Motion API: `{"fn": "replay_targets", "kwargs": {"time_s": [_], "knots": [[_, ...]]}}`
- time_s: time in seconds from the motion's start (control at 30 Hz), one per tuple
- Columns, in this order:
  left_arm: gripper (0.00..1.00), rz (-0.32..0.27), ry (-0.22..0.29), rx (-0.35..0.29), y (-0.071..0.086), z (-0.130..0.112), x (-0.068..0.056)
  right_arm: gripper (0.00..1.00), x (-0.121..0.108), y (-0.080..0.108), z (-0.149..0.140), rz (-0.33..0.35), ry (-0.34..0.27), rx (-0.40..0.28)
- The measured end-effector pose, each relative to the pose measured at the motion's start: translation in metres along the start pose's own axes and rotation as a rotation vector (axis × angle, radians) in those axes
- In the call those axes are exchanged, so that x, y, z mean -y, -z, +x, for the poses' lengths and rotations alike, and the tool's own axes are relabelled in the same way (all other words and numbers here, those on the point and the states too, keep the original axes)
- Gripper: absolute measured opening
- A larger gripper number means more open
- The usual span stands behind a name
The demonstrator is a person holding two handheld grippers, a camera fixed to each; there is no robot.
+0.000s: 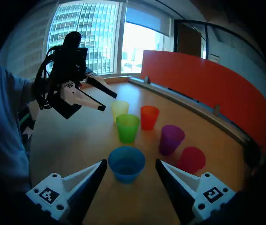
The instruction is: Pour water
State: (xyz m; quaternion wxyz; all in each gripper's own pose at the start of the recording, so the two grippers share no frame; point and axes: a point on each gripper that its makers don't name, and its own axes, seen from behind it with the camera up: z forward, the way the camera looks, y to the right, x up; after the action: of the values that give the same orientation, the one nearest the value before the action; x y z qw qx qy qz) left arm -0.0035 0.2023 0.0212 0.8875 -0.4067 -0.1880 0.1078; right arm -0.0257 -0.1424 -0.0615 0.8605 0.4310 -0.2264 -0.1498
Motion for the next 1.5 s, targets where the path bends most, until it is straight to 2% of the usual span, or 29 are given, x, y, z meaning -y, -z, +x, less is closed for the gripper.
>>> {"fn": "replay_targets", "kwargs": {"time_s": [0.27,0.6,0.9,1.5], "knots": [[0.98,0.011,-0.024,0.045,-0.019,-0.014,0.002,1.0,0.003,-0.01,-0.02,0.009,-0.002,0.03],[0.98,-0.004,-0.06,0.095,-0.035,-0.022,0.003,1.0,0.005,-0.02,-0.035,0.019,0.004,0.052],[0.98,-0.008,-0.074,0.135,-0.045,-0.031,0.007,1.0,0.007,-0.03,-0.042,0.02,0.016,0.064],[0.98,-0.034,-0.087,0.176,-0.063,-0.039,0.01,1.0,0.011,-0.05,-0.043,0.037,0.016,0.071]]}}
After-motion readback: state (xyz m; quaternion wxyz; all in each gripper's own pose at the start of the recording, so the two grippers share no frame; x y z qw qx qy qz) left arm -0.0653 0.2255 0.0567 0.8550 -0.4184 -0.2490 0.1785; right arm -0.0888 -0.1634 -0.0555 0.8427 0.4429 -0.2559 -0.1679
